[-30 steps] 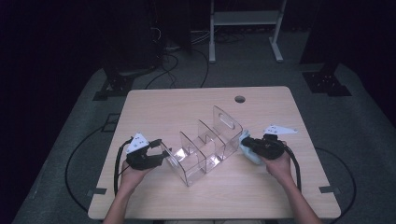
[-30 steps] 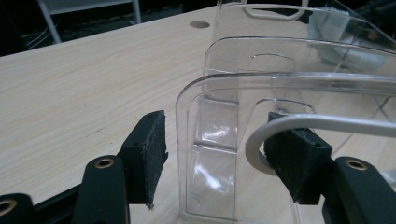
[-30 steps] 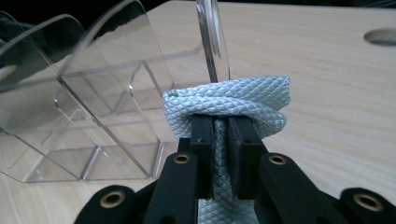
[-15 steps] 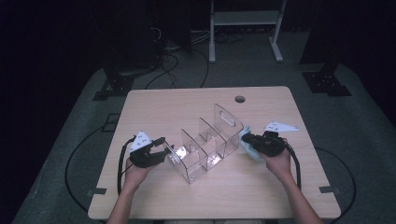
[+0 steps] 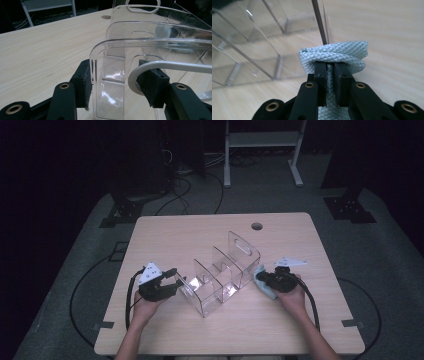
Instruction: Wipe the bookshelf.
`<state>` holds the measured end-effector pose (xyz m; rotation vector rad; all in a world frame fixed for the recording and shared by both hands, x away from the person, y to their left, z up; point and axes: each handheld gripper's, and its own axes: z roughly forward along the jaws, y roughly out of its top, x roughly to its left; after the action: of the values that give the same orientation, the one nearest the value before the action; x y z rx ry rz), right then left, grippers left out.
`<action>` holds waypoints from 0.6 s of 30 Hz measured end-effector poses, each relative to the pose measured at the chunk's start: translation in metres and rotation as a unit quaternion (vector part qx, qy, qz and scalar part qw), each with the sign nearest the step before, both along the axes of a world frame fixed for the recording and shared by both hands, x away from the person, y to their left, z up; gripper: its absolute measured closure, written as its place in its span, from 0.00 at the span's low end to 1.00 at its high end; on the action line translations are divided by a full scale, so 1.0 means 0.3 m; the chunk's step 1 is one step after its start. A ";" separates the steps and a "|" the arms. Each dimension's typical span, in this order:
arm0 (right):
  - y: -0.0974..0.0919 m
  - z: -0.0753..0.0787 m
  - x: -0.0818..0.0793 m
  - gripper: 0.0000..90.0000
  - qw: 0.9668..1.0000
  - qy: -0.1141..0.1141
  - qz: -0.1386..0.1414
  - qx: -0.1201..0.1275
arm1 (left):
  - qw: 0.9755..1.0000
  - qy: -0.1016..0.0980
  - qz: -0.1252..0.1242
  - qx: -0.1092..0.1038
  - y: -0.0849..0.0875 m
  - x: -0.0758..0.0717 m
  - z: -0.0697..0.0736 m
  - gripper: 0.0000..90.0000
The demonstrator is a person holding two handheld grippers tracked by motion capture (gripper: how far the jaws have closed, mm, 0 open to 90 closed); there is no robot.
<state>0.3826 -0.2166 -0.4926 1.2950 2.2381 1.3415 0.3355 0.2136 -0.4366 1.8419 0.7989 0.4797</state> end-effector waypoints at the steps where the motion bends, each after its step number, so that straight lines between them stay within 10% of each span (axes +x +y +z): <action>1: 0.001 -0.005 0.002 0.91 1.000 0.008 -0.002 0.003 | 1.000 0.000 0.001 0.000 0.000 0.000 0.000 0.52; 8: -0.016 0.082 -0.015 0.91 0.999 -0.033 -0.008 0.027 | 1.000 0.000 0.003 -0.001 -0.001 -0.003 -0.001 0.52; 14: -0.002 -0.030 0.008 0.91 1.000 0.016 -0.009 0.009 | 1.000 -0.001 0.005 -0.003 -0.004 -0.006 -0.002 0.52; 18: -0.010 0.032 -0.019 0.91 1.000 -0.001 -0.007 0.029 | 1.000 -0.003 0.008 -0.002 -0.007 -0.009 -0.003 0.52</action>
<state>0.3769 -0.2196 -0.4831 1.3243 2.1996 1.4138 0.3328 0.2116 -0.4374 1.8320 0.8108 0.4932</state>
